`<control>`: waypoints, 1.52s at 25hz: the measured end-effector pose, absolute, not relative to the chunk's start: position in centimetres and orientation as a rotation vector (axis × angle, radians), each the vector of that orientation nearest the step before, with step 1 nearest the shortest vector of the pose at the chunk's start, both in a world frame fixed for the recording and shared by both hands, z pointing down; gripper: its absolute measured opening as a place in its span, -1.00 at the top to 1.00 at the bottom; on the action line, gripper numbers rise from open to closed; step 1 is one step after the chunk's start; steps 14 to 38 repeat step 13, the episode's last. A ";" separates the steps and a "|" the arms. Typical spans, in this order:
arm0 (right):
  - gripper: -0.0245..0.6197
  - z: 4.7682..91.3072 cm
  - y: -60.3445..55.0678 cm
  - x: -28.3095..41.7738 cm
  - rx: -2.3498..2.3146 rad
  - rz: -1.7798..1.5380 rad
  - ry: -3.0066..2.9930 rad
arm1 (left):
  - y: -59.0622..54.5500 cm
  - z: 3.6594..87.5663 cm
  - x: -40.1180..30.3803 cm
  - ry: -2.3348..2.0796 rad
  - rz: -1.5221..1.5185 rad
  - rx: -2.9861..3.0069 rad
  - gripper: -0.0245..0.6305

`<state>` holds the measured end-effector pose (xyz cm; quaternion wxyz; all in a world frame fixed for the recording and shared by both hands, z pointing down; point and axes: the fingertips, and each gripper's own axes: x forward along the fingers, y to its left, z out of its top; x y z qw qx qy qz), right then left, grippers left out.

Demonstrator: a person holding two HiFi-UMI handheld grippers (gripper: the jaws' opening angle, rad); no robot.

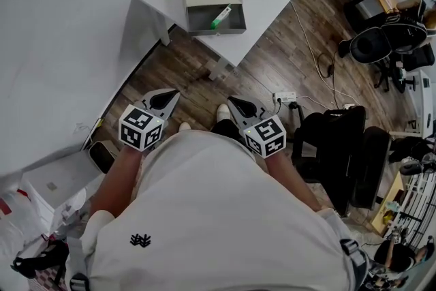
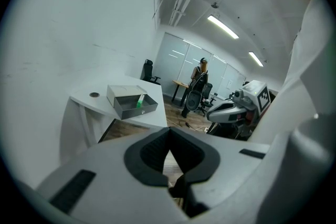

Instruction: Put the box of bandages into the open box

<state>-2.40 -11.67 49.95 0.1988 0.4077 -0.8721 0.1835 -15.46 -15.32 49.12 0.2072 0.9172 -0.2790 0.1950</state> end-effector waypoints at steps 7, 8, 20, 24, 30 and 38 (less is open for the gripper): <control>0.90 50.1 -13.2 1.1 1.161 0.529 -2.452 | -17.6 49.3 -12.0 -0.786 0.613 2.559 0.91; 0.90 50.1 -13.5 1.7 1.162 0.530 -2.452 | -18.1 49.3 -11.4 -0.795 0.617 2.557 0.91; 0.90 49.9 -16.0 6.1 1.173 0.512 -2.442 | -21.0 49.4 -7.6 -0.858 0.607 2.534 0.91; 0.90 49.9 -16.0 6.1 1.173 0.512 -2.442 | -21.0 49.4 -7.6 -0.858 0.607 2.534 0.91; 0.90 49.9 -16.0 6.1 1.173 0.512 -2.442 | -21.0 49.4 -7.6 -0.858 0.607 2.534 0.91; 0.90 49.9 -16.0 6.1 1.173 0.512 -2.442 | -21.0 49.4 -7.6 -0.858 0.607 2.534 0.91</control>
